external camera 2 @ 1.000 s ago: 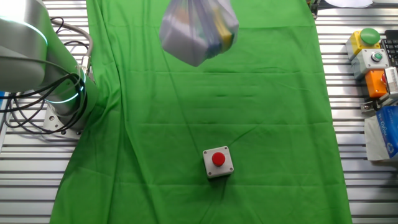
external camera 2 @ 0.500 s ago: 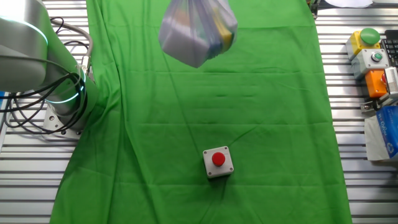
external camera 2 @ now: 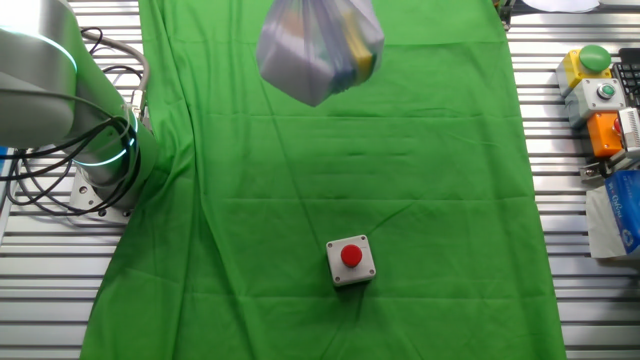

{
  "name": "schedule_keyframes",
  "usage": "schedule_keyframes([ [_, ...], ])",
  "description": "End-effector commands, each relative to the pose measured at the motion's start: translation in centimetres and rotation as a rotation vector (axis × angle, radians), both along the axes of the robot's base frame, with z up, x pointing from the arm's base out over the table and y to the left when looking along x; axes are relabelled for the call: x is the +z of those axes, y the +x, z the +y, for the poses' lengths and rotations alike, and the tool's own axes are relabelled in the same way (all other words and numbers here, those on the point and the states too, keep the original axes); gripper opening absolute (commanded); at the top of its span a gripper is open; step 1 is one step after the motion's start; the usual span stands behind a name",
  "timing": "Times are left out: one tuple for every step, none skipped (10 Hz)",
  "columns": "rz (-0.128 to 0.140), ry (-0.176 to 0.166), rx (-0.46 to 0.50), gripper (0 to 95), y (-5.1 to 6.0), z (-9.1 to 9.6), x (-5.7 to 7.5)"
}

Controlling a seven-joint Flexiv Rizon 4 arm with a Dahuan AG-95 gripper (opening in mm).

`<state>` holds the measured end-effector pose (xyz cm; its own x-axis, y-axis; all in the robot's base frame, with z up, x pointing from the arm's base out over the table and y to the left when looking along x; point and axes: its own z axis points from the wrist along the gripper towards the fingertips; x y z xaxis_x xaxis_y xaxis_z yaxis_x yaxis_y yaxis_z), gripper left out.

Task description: Pick up a bag of things

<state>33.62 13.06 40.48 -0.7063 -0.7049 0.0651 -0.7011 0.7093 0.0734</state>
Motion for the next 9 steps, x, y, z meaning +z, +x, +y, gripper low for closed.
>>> schedule_keyframes([
  [0.001,-0.002,0.001,0.0,0.01,0.02,0.01],
  [0.002,-0.003,0.003,0.0,0.0,0.02,0.0],
  [0.003,-0.005,0.001,0.0,0.0,0.02,0.01],
  [0.004,-0.009,-0.001,0.0,0.0,0.03,0.01],
  [0.005,-0.015,-0.001,0.0,0.0,0.03,0.01],
  [0.005,-0.021,-0.015,0.0,0.0,0.03,0.01],
  [0.005,-0.026,-0.017,0.0,-0.01,0.03,0.0],
  [0.005,-0.027,-0.021,0.0,-0.01,0.03,0.0],
  [0.005,-0.028,-0.021,0.0,-0.01,0.03,0.0],
])
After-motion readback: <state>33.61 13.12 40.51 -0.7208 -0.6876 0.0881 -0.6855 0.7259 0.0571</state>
